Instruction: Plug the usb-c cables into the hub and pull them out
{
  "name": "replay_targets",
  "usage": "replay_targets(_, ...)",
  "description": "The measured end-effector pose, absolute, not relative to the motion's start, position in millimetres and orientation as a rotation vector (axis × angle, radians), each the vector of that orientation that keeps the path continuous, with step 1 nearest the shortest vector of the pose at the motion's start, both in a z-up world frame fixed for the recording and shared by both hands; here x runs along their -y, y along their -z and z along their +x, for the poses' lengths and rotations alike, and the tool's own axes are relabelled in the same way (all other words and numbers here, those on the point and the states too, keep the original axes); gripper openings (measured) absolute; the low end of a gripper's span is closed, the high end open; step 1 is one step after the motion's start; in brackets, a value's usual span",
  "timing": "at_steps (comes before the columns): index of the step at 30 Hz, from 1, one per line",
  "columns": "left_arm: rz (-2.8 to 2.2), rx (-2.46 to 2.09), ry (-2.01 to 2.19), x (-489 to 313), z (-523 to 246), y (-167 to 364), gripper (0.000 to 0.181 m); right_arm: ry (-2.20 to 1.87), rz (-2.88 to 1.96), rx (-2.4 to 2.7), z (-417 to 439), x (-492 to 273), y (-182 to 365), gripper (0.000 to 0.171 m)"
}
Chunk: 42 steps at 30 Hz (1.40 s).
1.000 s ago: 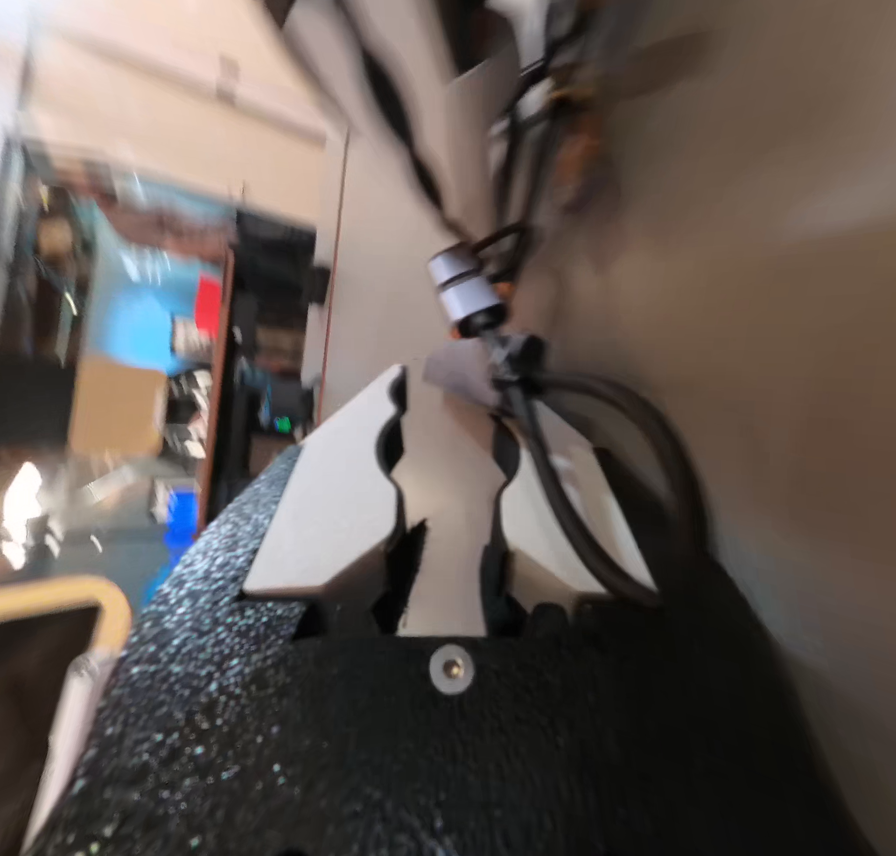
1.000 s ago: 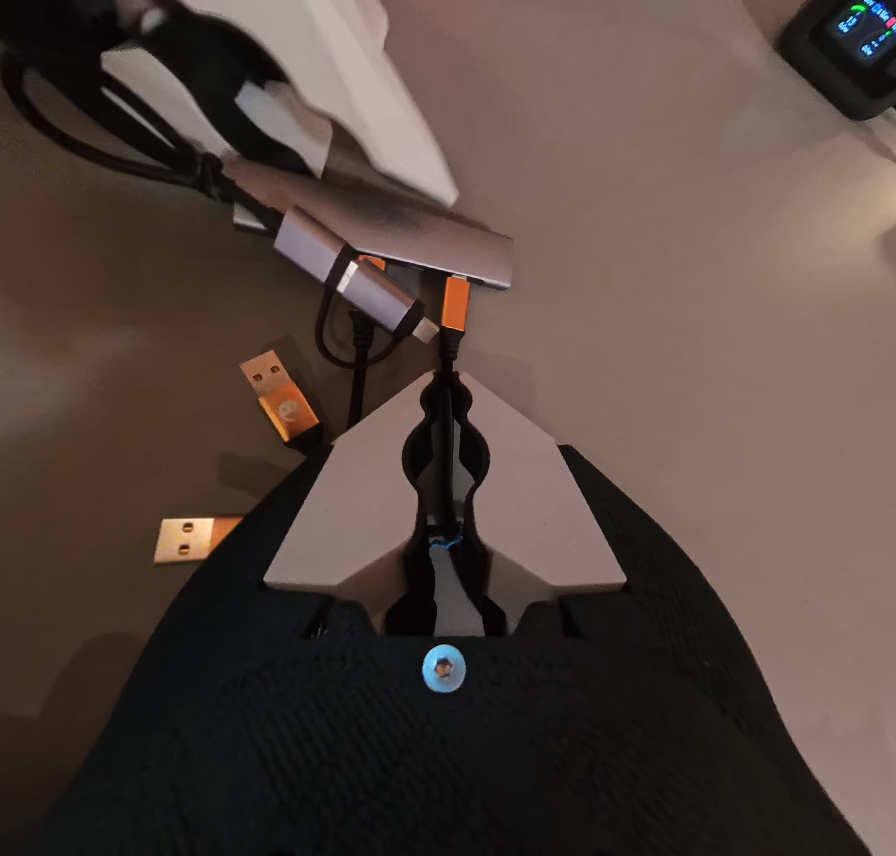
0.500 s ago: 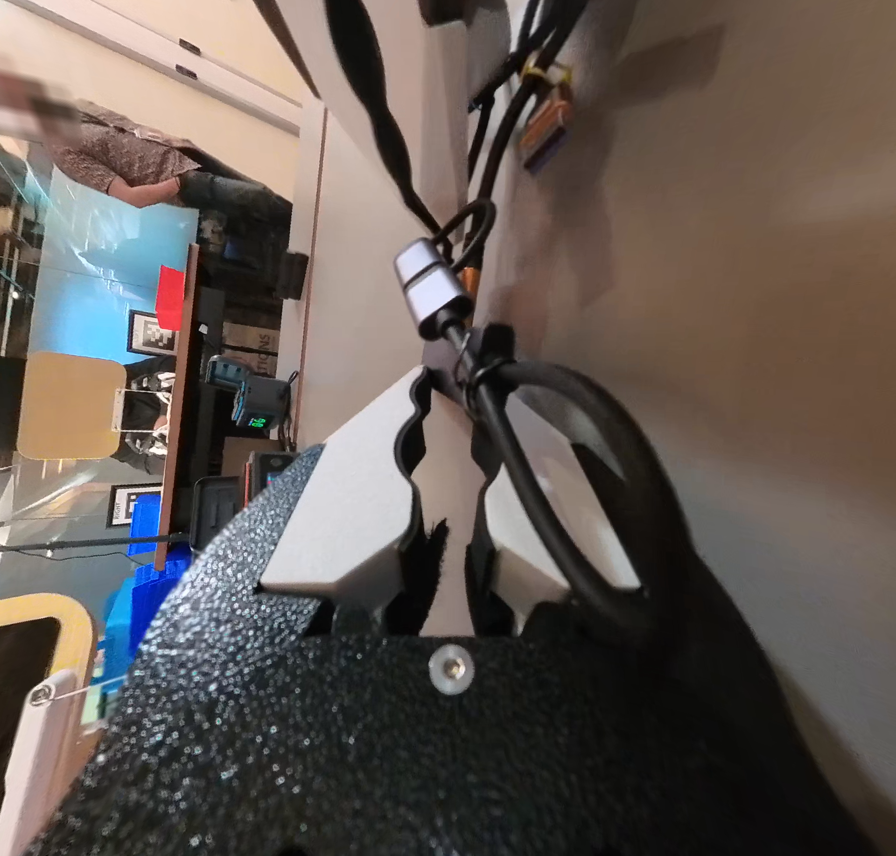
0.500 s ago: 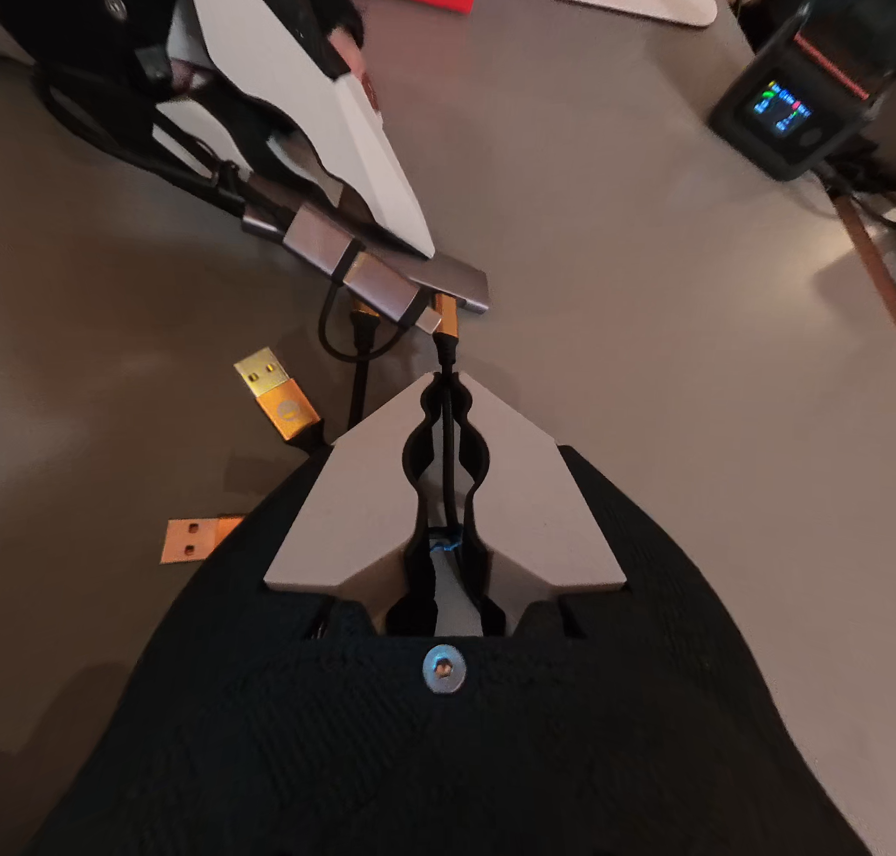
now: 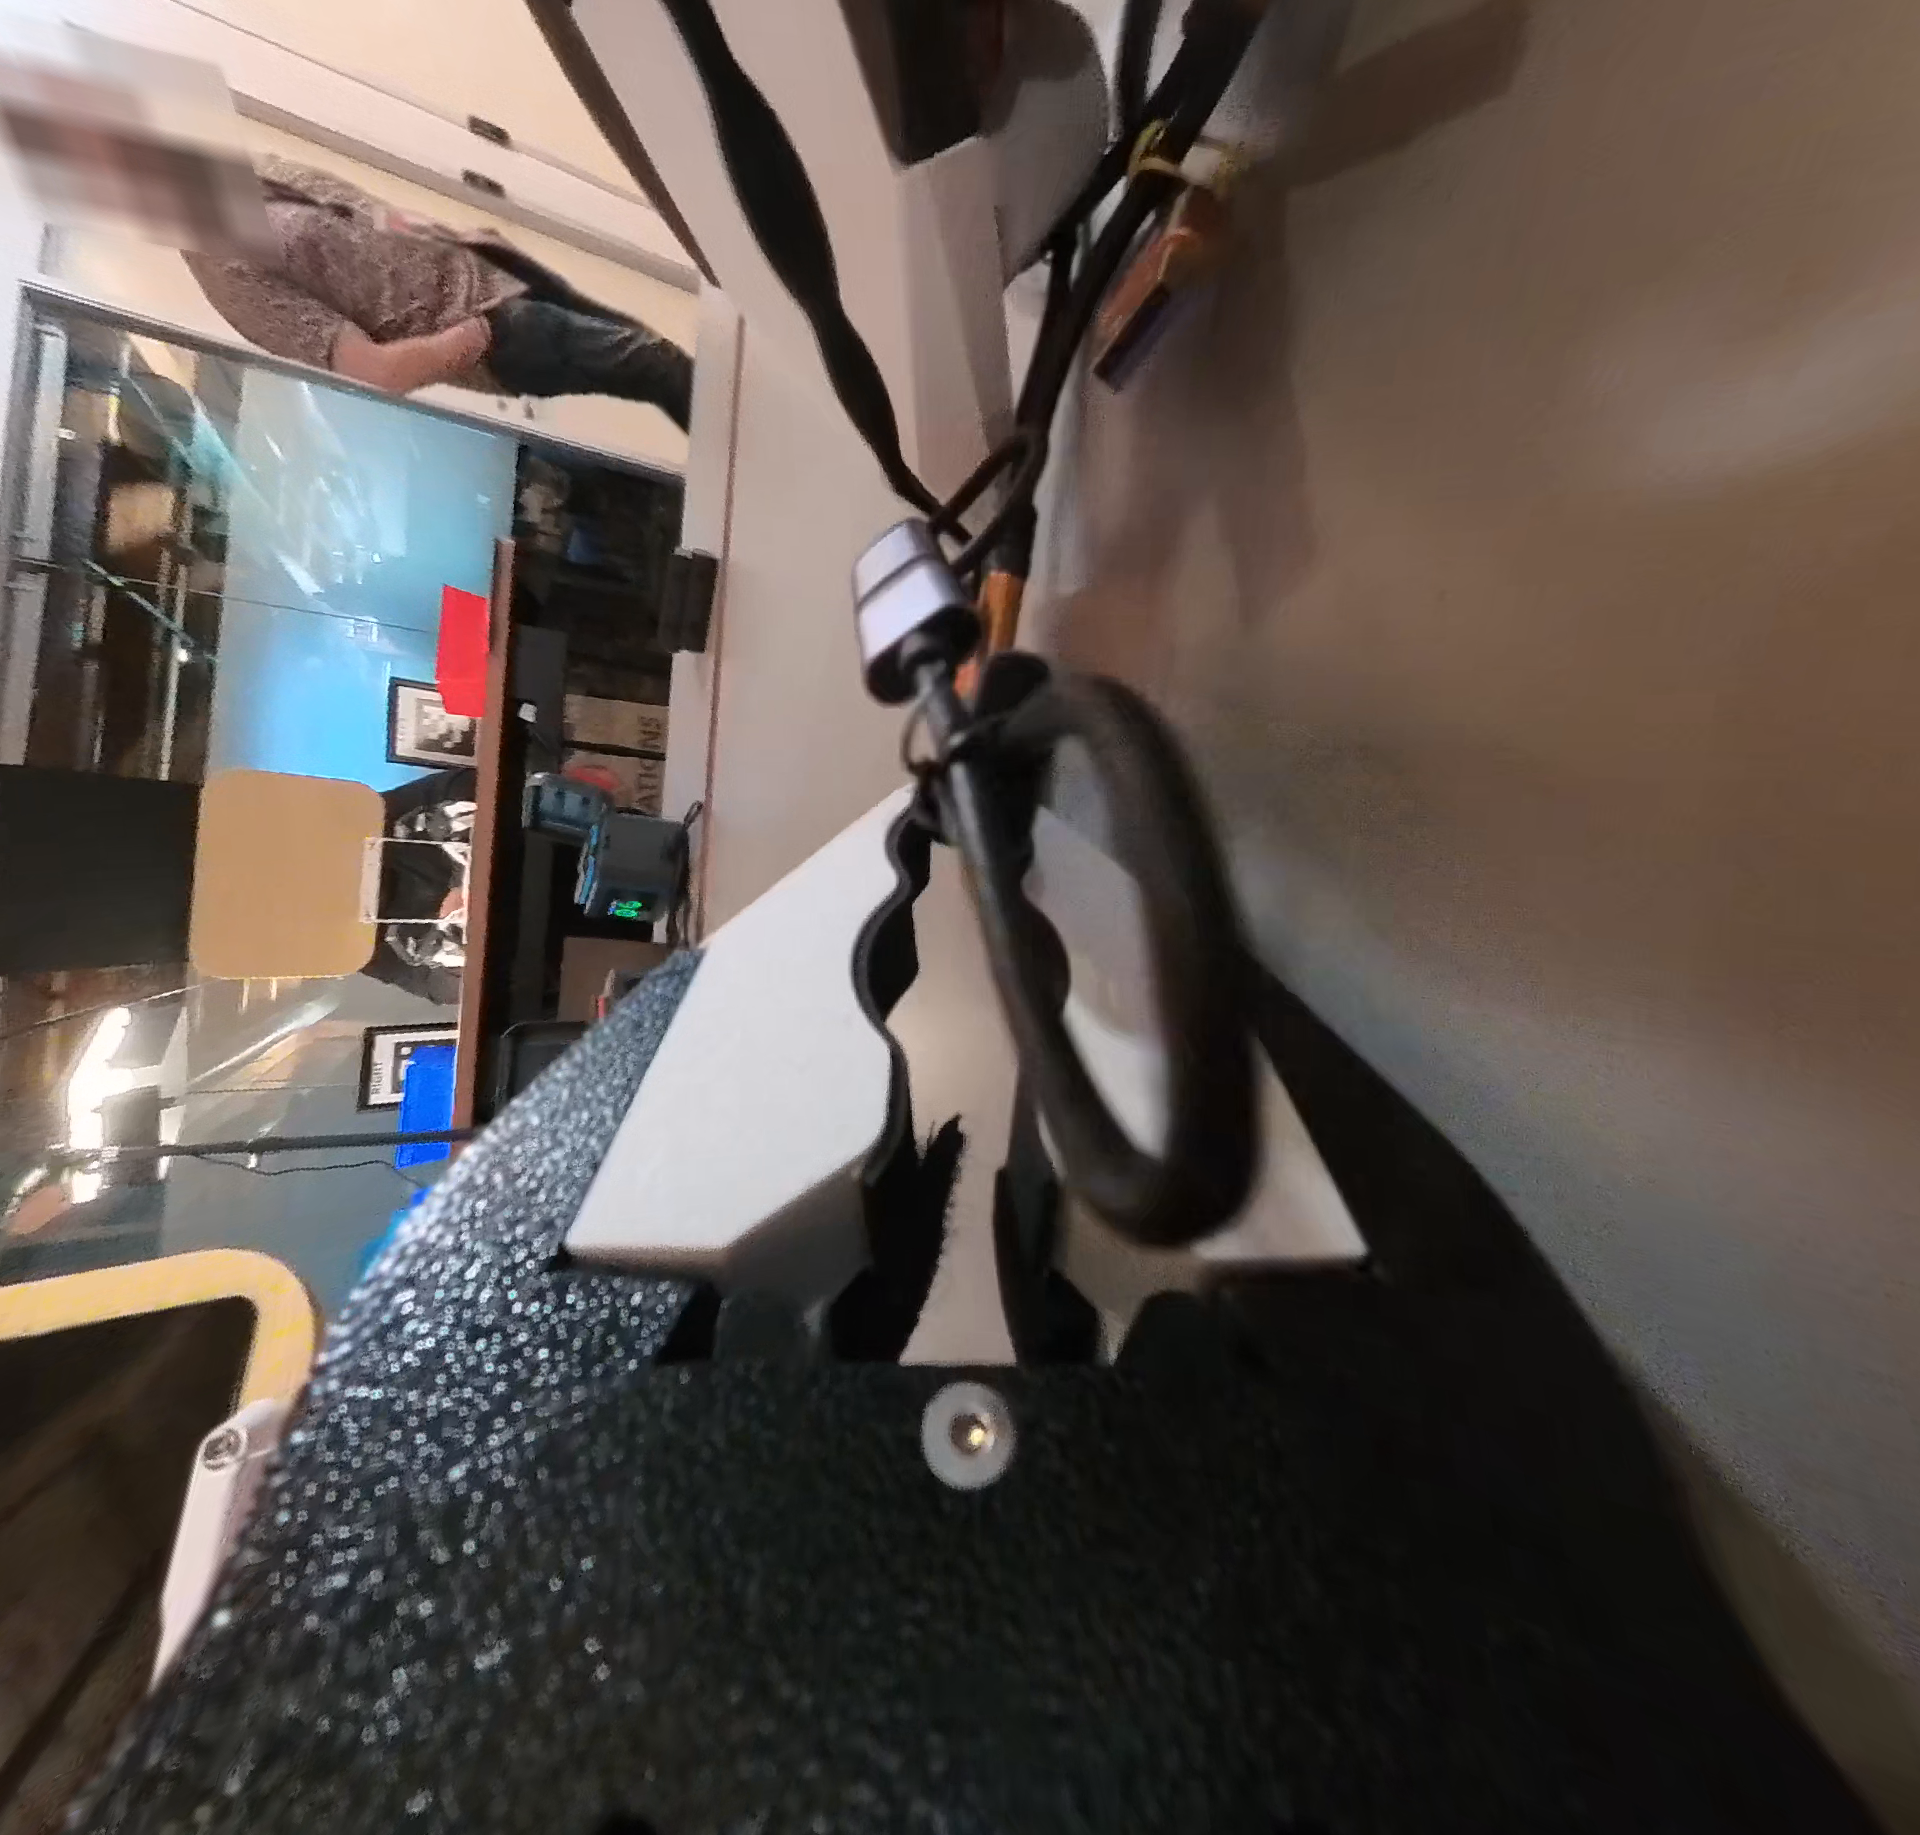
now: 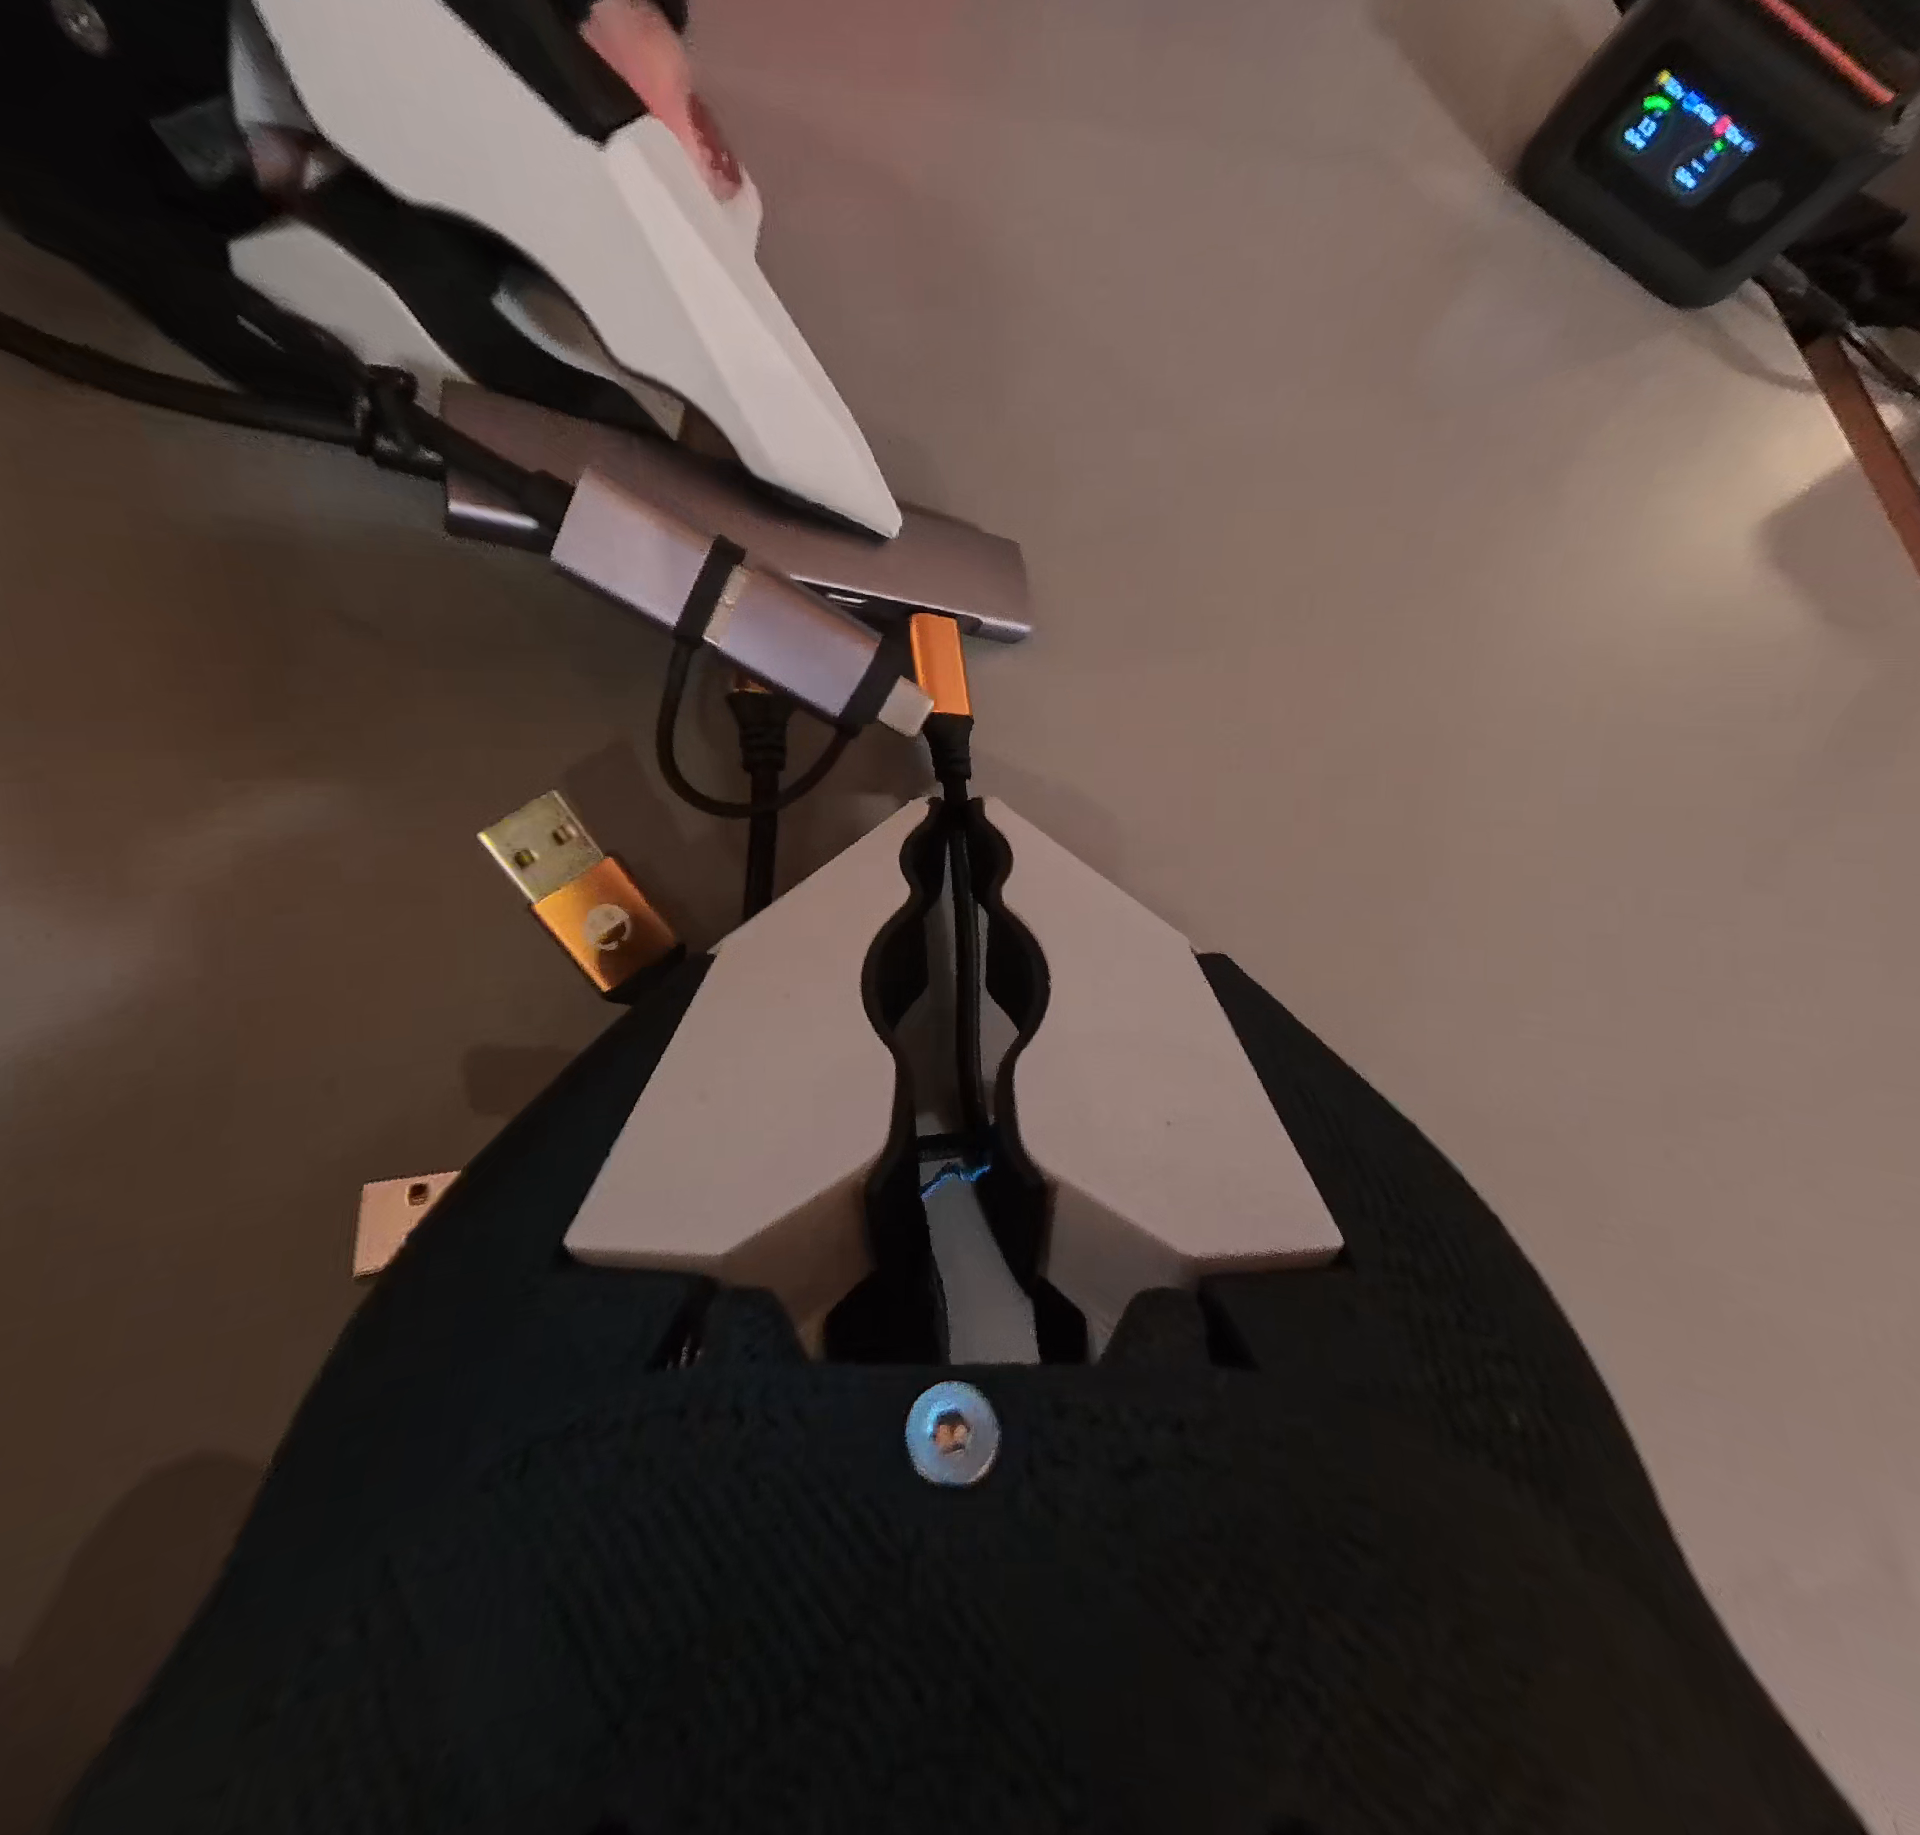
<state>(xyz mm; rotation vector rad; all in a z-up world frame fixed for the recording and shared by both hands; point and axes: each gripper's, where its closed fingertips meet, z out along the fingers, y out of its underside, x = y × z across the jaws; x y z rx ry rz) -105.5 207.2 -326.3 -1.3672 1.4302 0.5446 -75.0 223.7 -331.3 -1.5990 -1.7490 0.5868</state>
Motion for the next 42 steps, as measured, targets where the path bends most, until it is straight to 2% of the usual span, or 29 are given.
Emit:
replay_targets(1, -1.372, -1.419, -0.535, -208, -105, 325, 0.007, -0.602, -1.628, 1.725, -73, -225, 330, 0.003)
replay_targets(5, -1.431, -1.353, -0.479, -211, -111, 322, 0.007, -0.52, -1.733, 1.606, -48, -243, 316, 0.05)
replay_targets(8, -1.44, -1.288, -0.412, -211, -113, 314, 0.007, -0.465, -1.584, 1.593, -46, -240, 289, 0.073)
replay_targets(10, -1.425, -1.27, -0.388, -209, -113, 309, 0.008, -0.417, -1.408, 1.639, -58, -226, 276, 0.08)
replay_targets(11, -1.416, -1.269, -0.394, -208, -113, 307, 0.008, -0.419, -1.333, 1.677, -67, -214, 274, 0.09)
replay_targets(14, -1.431, -1.27, -0.391, -208, -114, 309, 0.008, -0.455, -1.201, 1.8, -92, -178, 281, 0.092)
replay_targets(16, -1.427, -1.266, -0.373, -207, -112, 308, 0.008, -0.353, -1.149, 1.845, -103, -173, 292, 0.09)
replay_targets(18, -1.41, -1.276, -0.358, -204, -110, 307, 0.008, -0.139, -1.095, 1.847, -107, -186, 301, 0.076)
replay_targets(21, -1.392, -1.29, -0.383, -203, -110, 307, 0.008, 0.06, -1.019, 1.792, -111, -201, 302, 0.046)
replay_targets(22, -1.39, -1.292, -0.396, -204, -111, 307, 0.008, 0.097, -0.999, 1.76, -111, -204, 299, 0.03)
replay_targets(24, -1.376, -1.272, -0.416, -206, -113, 303, 0.008, 0.106, -0.975, 1.742, -113, -206, 297, 0.021)
replay_targets(30, -1.285, -1.183, -0.481, -204, -120, 280, 0.01, 0.131, -0.969, 1.694, -109, -211, 287, 0.016)
replay_targets(35, -1.305, -0.881, -0.347, -206, -149, 244, 0.031, 0.159, -1.055, 1.586, -83, -233, 262, 0.016)
replay_targets(42, -1.329, -0.874, -0.299, -207, -150, 247, 0.037, 0.196, -1.18, 1.345, -12, -245, 163, 0.015)
